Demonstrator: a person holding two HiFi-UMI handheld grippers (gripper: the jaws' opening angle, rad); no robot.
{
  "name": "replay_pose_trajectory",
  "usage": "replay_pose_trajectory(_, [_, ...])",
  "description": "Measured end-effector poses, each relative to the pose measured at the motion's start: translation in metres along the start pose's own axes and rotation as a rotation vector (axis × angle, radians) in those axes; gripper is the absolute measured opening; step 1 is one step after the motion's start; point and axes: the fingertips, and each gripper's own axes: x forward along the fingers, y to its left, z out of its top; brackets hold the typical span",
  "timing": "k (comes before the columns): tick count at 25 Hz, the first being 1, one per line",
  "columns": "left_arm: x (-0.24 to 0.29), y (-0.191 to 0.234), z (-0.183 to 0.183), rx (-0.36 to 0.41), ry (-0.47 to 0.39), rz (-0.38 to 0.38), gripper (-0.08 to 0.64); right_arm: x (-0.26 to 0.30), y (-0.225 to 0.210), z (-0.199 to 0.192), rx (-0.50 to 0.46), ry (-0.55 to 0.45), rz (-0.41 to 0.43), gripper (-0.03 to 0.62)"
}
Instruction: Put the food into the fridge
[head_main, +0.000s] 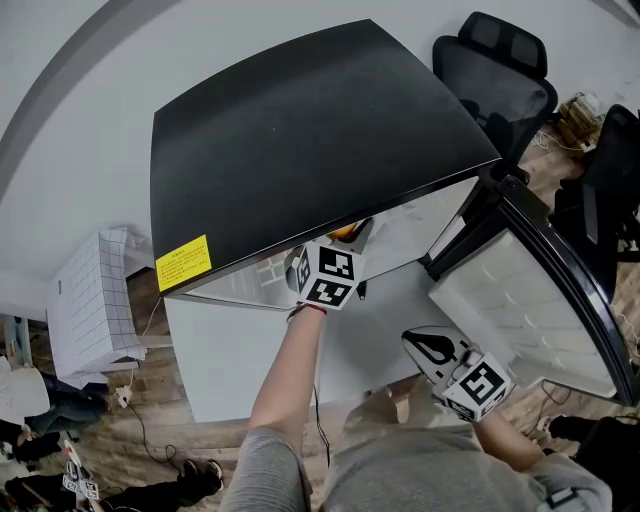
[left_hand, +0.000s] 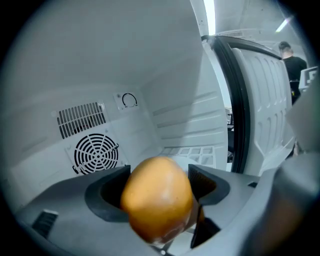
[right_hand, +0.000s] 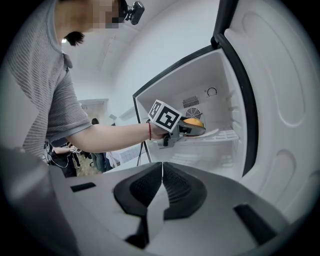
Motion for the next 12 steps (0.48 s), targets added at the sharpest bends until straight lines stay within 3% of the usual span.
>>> replay_pose_trajectory(12, [-0.018,0.007,0.009,-0.009,-0.063,0.030,0.399,0.008,0.009,0.001,-0.009,0.005,0.022,0.014])
